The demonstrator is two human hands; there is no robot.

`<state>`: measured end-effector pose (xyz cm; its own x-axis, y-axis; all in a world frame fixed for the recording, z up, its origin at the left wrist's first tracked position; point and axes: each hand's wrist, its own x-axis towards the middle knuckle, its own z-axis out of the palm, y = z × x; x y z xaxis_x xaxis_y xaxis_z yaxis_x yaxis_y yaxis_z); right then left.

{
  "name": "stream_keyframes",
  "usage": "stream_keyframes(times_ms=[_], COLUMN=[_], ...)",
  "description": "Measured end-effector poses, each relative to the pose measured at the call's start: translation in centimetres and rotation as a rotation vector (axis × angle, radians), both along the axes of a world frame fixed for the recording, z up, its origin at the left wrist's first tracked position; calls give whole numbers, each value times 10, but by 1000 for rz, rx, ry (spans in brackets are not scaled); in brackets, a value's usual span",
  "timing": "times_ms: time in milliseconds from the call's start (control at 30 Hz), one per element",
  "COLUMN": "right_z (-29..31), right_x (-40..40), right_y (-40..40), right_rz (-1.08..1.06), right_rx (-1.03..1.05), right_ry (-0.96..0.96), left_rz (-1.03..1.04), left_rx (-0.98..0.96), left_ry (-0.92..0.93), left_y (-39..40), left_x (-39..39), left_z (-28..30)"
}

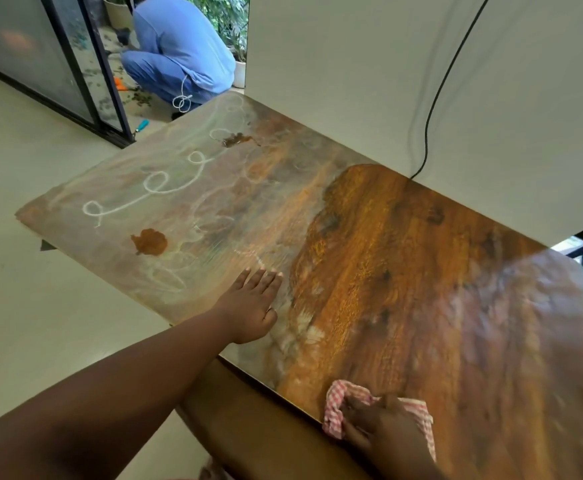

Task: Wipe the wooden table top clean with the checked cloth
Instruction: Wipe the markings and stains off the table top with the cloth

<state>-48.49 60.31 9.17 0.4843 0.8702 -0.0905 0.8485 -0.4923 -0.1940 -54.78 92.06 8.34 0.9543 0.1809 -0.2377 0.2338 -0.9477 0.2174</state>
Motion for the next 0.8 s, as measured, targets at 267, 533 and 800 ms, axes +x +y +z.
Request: stream_keyframes(times_ms=[267,533,800], right_z=[-16,-14,3], right_x=[-30,43,-28], right_y=[99,74,129], right_rz=[-3,-118,92], right_rx=[73,115,111], right_ry=[61,27,114], left_rz=[4,52,103], left_rx=[51,135,121], left_ry=[43,59,45], left_y=[-1,9,6], left_x=[-2,-17,-35], left_z=[-2,15,19])
